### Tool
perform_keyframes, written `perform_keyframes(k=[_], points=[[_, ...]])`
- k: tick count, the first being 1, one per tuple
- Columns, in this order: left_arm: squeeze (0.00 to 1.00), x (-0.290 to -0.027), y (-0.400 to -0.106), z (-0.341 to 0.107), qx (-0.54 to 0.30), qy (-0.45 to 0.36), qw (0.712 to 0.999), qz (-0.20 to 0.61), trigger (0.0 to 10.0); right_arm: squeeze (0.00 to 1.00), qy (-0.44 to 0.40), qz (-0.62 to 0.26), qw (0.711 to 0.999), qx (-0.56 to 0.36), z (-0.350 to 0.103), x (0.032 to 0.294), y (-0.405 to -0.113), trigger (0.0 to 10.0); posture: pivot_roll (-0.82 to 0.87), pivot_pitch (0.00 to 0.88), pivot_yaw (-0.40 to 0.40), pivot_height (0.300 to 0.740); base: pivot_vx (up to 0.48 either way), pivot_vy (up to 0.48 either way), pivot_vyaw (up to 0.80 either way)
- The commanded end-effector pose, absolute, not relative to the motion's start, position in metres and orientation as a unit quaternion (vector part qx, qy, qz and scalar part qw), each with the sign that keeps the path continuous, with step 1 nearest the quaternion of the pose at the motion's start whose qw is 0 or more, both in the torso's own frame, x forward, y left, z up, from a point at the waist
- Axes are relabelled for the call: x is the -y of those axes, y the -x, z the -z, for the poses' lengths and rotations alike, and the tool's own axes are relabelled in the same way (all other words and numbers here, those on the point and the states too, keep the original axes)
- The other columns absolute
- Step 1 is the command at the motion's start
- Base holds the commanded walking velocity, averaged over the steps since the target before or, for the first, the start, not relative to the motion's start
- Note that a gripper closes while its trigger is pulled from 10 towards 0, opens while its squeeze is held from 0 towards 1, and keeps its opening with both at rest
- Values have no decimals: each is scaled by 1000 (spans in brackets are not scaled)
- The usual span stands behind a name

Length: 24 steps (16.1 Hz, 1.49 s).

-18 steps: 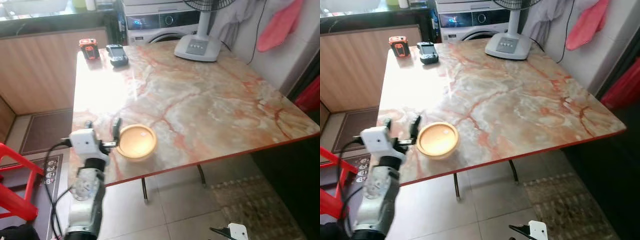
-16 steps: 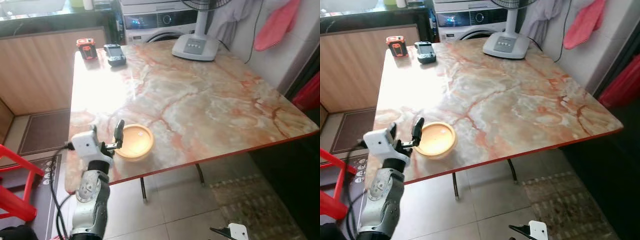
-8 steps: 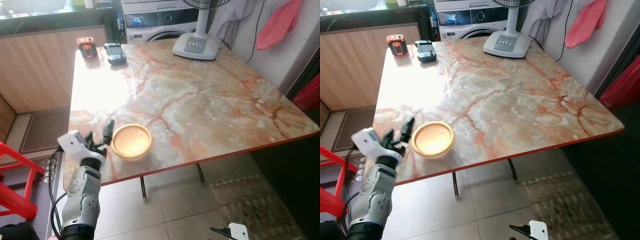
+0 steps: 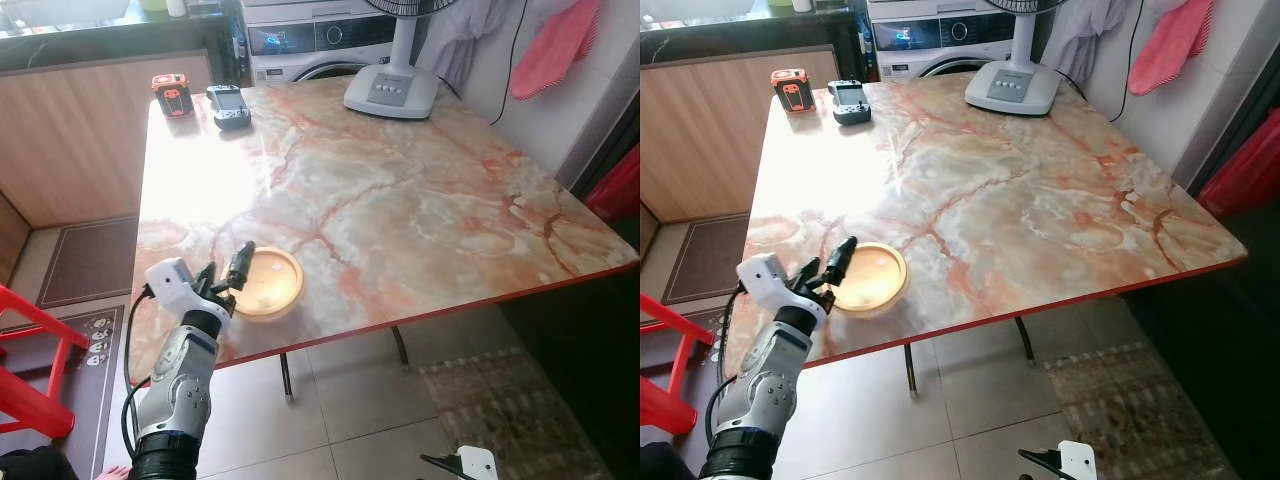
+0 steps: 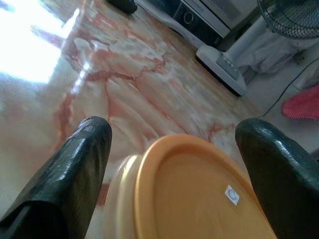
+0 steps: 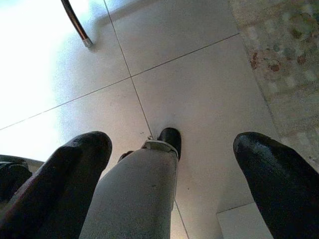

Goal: Restocking fridge

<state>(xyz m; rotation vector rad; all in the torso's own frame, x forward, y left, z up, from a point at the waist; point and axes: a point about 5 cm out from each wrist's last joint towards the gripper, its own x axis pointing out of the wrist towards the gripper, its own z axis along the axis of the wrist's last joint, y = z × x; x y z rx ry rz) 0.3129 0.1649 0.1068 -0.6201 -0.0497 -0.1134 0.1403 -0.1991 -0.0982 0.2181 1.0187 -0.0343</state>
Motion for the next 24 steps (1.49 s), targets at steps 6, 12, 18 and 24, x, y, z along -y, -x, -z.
perform_keyframes(k=[6, 12, 18, 24], points=[[0, -158, -308, -100, 15, 325, 943, 66, 10000, 0, -104, 15, 866, -490, 99, 199, -137, 10000, 131, 53, 3, 740, 0, 0, 0], [0, -155, -309, -89, -1, 334, 940, 62, 10000, 0, -103, 11, 866, -489, 99, 199, -138, 10000, 125, 50, 2, 740, 0, 0, 0], [0, -152, -311, -84, -7, 358, 932, 60, 10000, 0, -103, 11, 866, -488, 99, 200, -138, 10000, 123, 60, -5, 740, 0, 0, 0], [0, -147, -319, -85, -6, 369, 927, 69, 0, 0, -100, 11, 866, -489, 99, 201, -138, 10000, 114, 59, -7, 740, 0, 0, 0]])
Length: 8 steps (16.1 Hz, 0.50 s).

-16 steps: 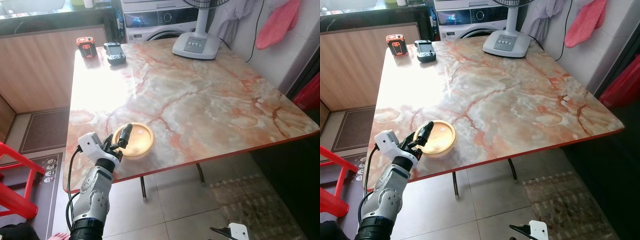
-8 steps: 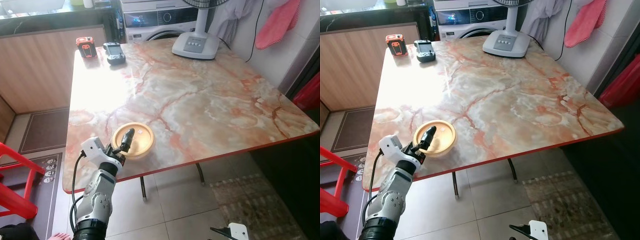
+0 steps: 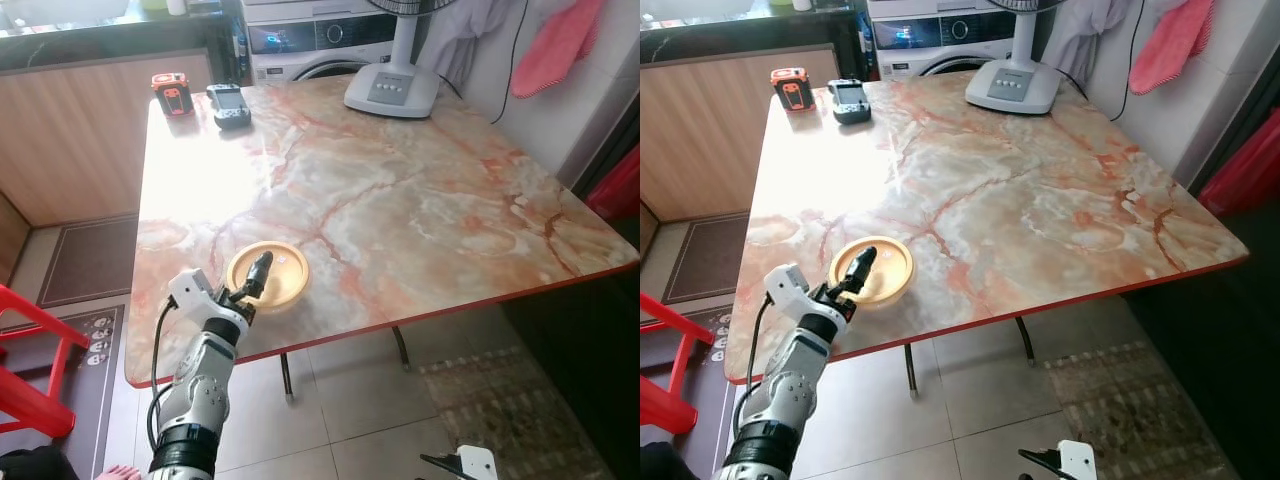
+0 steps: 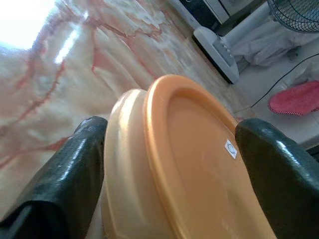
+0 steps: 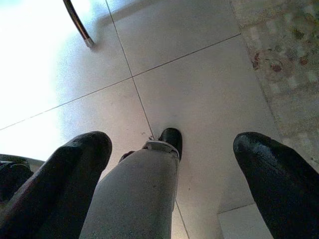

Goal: Restocking fridge

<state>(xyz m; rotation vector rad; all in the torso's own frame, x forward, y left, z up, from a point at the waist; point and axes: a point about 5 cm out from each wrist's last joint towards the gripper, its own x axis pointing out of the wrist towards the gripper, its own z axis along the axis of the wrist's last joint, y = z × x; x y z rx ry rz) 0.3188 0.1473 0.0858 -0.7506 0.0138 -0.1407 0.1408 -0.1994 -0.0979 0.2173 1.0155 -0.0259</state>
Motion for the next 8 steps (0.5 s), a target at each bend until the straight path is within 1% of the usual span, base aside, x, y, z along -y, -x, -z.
perform_keyframes(k=[1, 8], points=[[0, -146, -320, -86, -5, 369, 927, 72, 0, 0, -100, 12, 866, -490, 99, 201, -138, 10000, 114, 59, -7, 740, 0, 0, 0], [0, -145, -321, -83, -4, 368, 927, 68, 0, 0, -93, 8, 866, -491, 98, 202, -139, 10000, 111, 61, -10, 740, 0, 0, 0]])
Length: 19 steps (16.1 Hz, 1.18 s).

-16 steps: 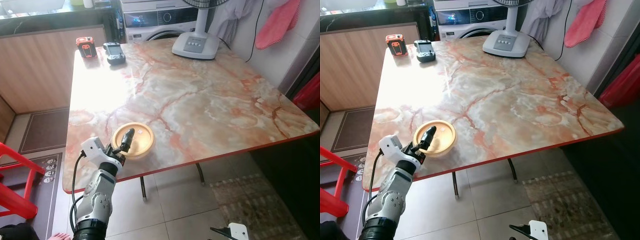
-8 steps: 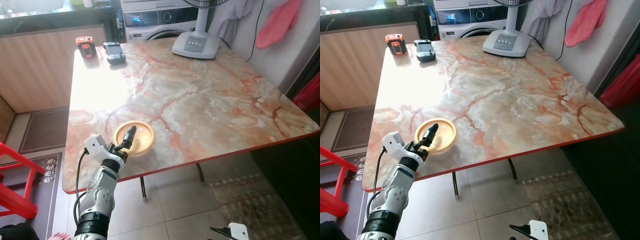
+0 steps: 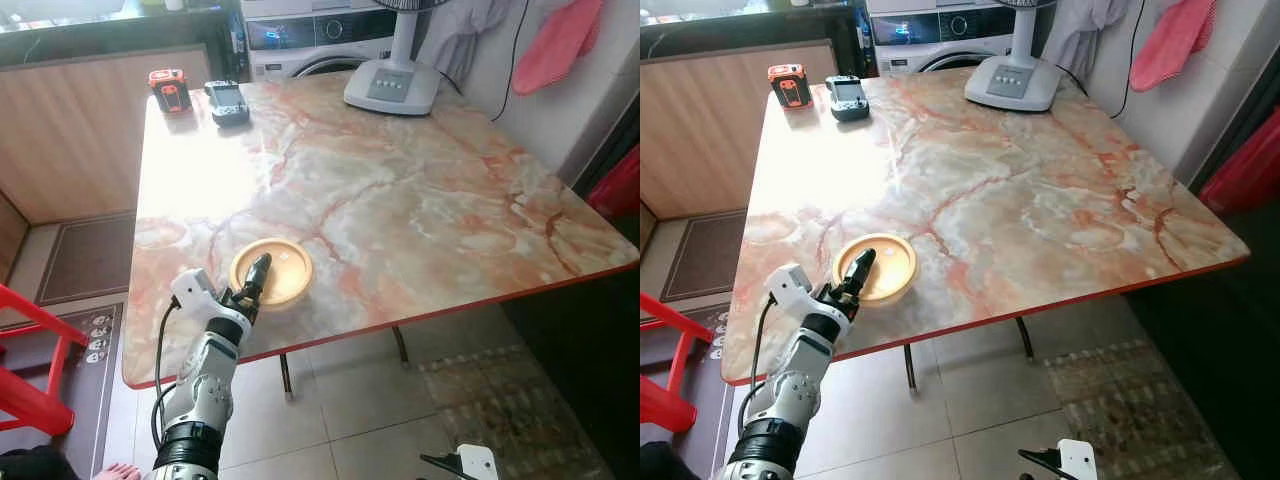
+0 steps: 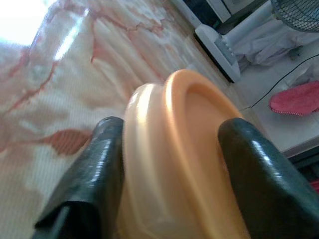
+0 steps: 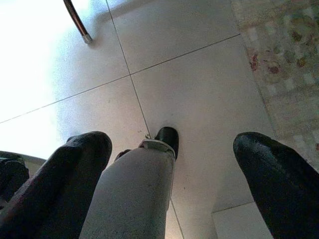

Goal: Restocking fridge

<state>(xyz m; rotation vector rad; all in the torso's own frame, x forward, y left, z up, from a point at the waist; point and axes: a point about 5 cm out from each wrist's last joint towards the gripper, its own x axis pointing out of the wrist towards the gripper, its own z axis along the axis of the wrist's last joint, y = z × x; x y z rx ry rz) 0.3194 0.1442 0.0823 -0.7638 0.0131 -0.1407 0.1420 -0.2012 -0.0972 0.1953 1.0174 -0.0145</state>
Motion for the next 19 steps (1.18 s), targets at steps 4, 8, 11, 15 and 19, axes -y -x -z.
perform_keyframes(k=[4, 8, 11, 15, 19], points=[[0, -143, -322, -87, 4, 370, 926, 73, 0, 0, -93, 7, 865, -492, 98, 201, -139, 10000, 111, 60, -11, 740, 0, 0, 0], [0, -144, -322, -90, 14, 371, 926, 71, 0, 0, -93, 7, 866, -492, 98, 201, -139, 10000, 114, 60, -11, 740, 0, 0, 0], [0, -145, -322, -92, 21, 371, 926, 71, 0, 0, -93, 6, 865, -493, 98, 201, -139, 10000, 115, 58, -11, 740, 0, 0, 0], [0, -145, -320, -102, 35, 360, 928, 84, 0, 0, -95, 9, 865, -492, 99, 201, -139, 10000, 111, 47, -6, 740, 0, 0, 0], [0, -158, -309, -122, 73, 341, 933, 84, 0, 0, -95, 10, 865, -492, 99, 201, -138, 10000, 116, 34, -4, 740, 0, 0, 0]])
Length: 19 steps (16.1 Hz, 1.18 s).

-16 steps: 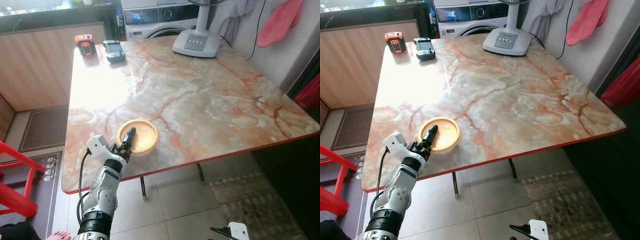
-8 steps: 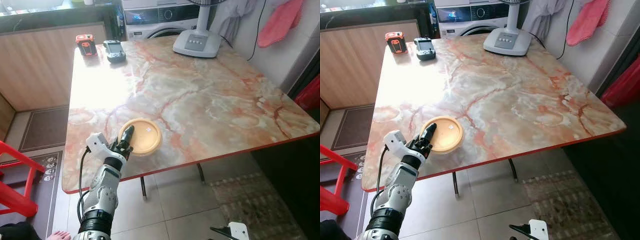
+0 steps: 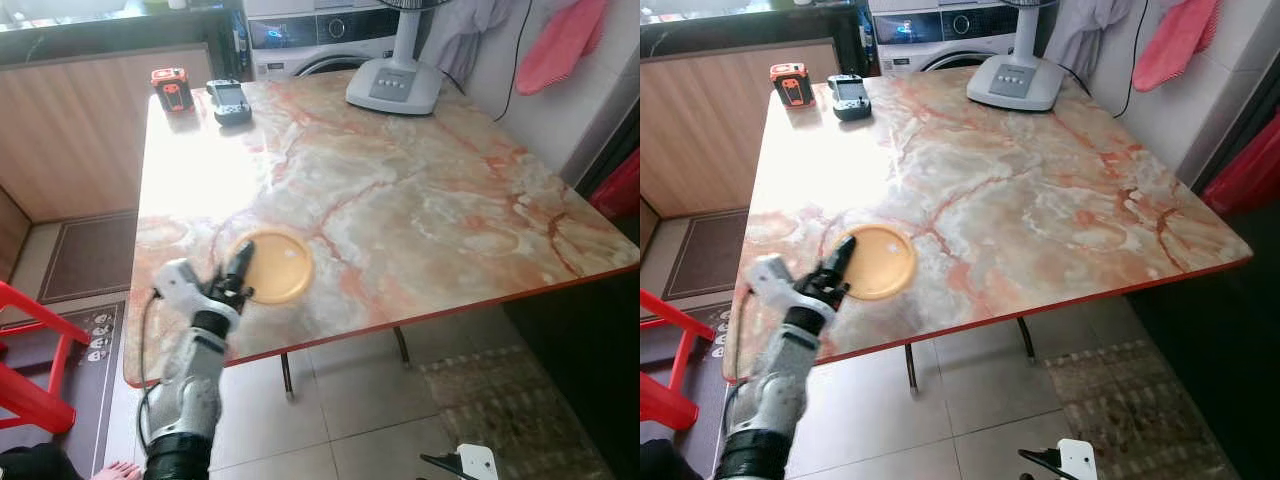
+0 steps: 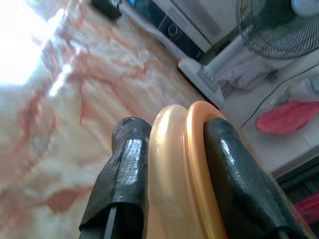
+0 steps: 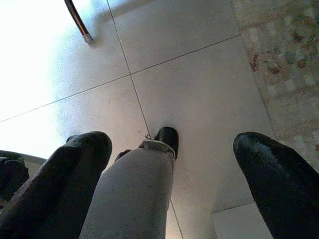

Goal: Restocking fridge

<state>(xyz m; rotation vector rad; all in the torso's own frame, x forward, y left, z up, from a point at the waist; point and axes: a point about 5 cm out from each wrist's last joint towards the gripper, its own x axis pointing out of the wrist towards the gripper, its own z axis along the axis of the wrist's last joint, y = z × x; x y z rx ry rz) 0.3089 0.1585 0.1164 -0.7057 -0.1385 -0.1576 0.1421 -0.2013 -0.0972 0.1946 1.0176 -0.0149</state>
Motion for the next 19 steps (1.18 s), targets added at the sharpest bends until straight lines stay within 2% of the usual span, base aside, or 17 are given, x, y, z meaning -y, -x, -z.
perform_keyframes(k=[1, 2, 3, 7, 9, 11, 14, 15, 17, 19], points=[[0, -158, -307, -126, 78, 339, 934, 87, 0, 0, -95, 11, 865, -493, 99, 201, -138, 10000, 119, 27, -3, 740, 0, 0, 0], [0, -156, -302, -133, 87, 338, 933, 93, 1176, 0, -95, 11, 865, -493, 99, 201, -137, 10000, 116, 17, 2, 740, 0, 0, 0], [0, -156, -299, -136, 90, 334, 934, 91, 10000, 0, -97, 13, 865, -492, 99, 201, -137, 10000, 119, 11, 3, 740, 0, 0, 0], [0, -159, -293, -143, 96, 306, 945, 64, 10000, 0, -93, 19, 866, -491, 100, 200, -136, 10000, 128, 0, 16, 740, 0, 0, 0], [0, -158, -293, -145, 84, 252, 962, 55, 10000, 0, -101, 30, 869, -484, 100, 199, -137, 10000, 132, 0, 28, 740, 0, 0, 0], [0, -164, -291, -146, 81, 248, 965, 39, 10000, 0, -74, 8, 870, -488, 99, 195, -139, 10000, 132, 0, 69, 740, 0, 0, 0], [0, -166, -285, -150, 70, 218, 972, 55, 10000, 0, -28, -13, 874, -486, 98, 193, -143, 10000, 143, 3, 84, 740, 0, 0, 0], [0, -164, -281, -153, 72, 172, 980, 76, 10000, 0, -27, -2, 877, -480, 98, 194, -144, 10000, 147, 7, 82, 740, 0, 0, 0], [0, -166, -280, -161, 87, 136, 983, 87, 10000, 0, -7, -16, 877, -480, 97, 194, -146, 10000, 143, 12, 80, 740, 0, 0, 0], [0, -166, -285, -166, 95, 113, 986, 82, 10000, 0, -35, 16, 877, -478, 98, 195, -144, 10000, 151, 19, 66, 740, 0, 0, 0]])
